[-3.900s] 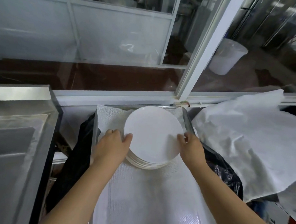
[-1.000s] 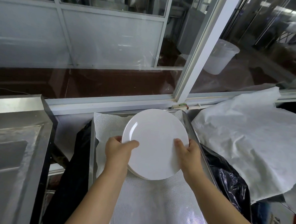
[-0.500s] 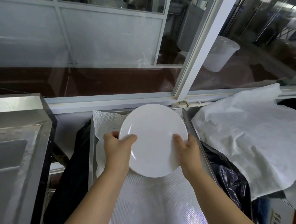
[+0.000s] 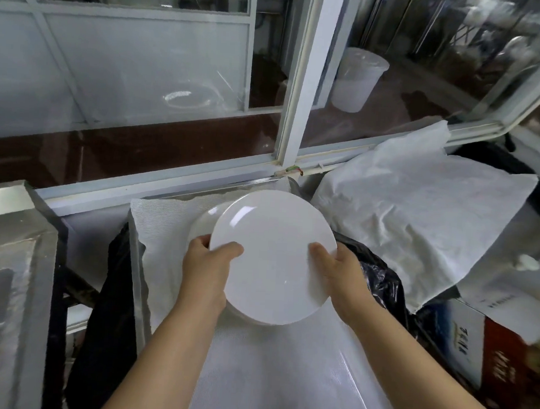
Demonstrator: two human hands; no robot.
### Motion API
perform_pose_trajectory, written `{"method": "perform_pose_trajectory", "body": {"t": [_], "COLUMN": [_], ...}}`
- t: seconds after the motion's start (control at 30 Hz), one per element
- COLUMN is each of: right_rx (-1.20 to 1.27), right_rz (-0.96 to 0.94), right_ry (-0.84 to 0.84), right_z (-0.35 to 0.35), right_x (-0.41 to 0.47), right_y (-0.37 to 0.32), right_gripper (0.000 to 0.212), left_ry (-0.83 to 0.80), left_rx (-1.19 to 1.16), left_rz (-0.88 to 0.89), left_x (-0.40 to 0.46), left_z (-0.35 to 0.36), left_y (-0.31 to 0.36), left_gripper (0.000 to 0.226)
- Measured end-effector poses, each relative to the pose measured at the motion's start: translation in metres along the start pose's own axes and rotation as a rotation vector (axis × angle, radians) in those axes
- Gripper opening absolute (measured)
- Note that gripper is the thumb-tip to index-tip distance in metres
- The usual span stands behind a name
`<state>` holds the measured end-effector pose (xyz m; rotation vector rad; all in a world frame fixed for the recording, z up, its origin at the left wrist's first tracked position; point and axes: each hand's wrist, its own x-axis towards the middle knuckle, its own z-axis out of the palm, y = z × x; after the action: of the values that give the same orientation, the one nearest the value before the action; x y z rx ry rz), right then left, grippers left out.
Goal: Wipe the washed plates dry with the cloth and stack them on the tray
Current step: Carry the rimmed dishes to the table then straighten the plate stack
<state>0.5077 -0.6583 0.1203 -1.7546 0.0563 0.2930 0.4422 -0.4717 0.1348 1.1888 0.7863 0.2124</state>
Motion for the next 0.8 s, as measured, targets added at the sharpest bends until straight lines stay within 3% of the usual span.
{"method": "perform_pose_trajectory", "body": {"t": [0.27,0.4,0.8], "right_rx": [0.022,0.055,0.293], "right_rz": [0.138,0.156,0.253], "right_ry": [0.2,0.4,0.935], "right_z": [-0.088,-0.149,-0.342], "right_x": [-0.079,-0.137,-0.433], "right_y": [0.026,0.036,0.108], "right_gripper": [0.019,0.014,0.012], "left_ry": [-0.169,-0.326,-0.838], "left_rx": [0.107,0.161,0.355], "left_rz": [-0.072,-0.105,-0.167], "left_x": [-0.074,-0.131,-0.424], "left_z": [0.052,0.092,0.185], "left_y": [-0.034,-0.06,-0.175], "left_gripper": [0.03,0.011,0.061]}}
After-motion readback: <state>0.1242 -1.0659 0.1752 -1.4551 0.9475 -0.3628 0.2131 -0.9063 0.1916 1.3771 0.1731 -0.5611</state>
